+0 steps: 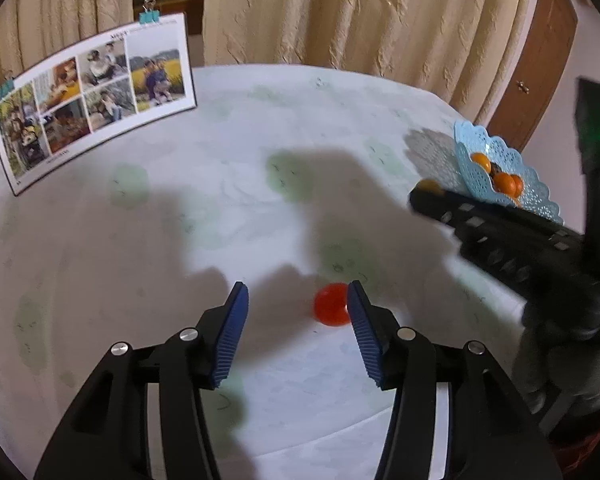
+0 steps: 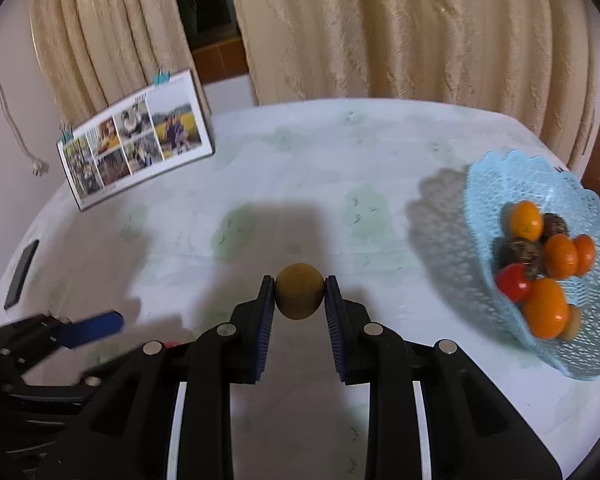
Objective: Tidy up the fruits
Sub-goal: 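Grasp the small red tomato with the left tool while the right drops the yellow fruit in the basket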
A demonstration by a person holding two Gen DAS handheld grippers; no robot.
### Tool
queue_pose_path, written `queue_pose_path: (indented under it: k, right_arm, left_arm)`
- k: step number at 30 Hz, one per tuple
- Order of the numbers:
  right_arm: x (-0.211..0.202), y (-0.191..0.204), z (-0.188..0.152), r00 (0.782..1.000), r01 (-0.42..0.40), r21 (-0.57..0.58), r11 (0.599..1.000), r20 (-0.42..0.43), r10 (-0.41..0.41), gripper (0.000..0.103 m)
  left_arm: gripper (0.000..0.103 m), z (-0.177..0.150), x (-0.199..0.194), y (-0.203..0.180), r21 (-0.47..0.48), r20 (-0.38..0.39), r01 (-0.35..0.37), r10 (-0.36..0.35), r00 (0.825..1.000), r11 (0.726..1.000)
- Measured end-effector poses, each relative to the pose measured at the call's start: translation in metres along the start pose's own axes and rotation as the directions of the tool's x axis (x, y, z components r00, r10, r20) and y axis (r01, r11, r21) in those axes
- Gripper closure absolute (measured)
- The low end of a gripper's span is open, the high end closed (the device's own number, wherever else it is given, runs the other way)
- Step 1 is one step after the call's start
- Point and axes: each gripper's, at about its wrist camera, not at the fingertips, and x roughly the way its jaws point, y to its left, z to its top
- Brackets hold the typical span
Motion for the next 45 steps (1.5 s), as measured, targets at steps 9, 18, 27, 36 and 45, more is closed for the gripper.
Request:
queue_pose_path:
  k: [9,18,27,36,45]
  right_arm:
    - [-0.042,-0.036,0.006,0.993,0.036,0.086,0.996,0.107,-0.045,0.077]
    - [-0.067,-0.083,0.004,0.979,0.095,0.188,0.978,0.159,-0.126,0.077]
    - [-0.076,-0.127,-0.009,0.96,0.182,0.284,0.941,0.153,-0.232,0.077]
    - [-0.1,-0.169,-0.032,0.926,0.21,0.44,0.873,0.198,-0.322,0.039]
    - [-0.126,-0.202,-0.061,0.863,0.28,0.548,0.788,0.217,-0.457,0.037]
  left_arm:
    - [0.051,-0.004,0.014,-0.016,0.049,-0.031,0.045,-0.044,0.999,0.998]
    - [0.06,-0.002,0.026,-0.02,0.06,-0.054,0.046,-0.043,0.998,0.997]
    - [0.075,0.0,0.026,-0.02,0.056,-0.054,0.035,-0.032,0.998,0.998]
    - [0.075,0.007,0.013,-0.031,0.072,-0.022,0.033,-0.031,0.999,0.997]
    - [0.075,0.027,0.005,-0.074,0.159,0.013,0.054,-0.057,0.998,0.986]
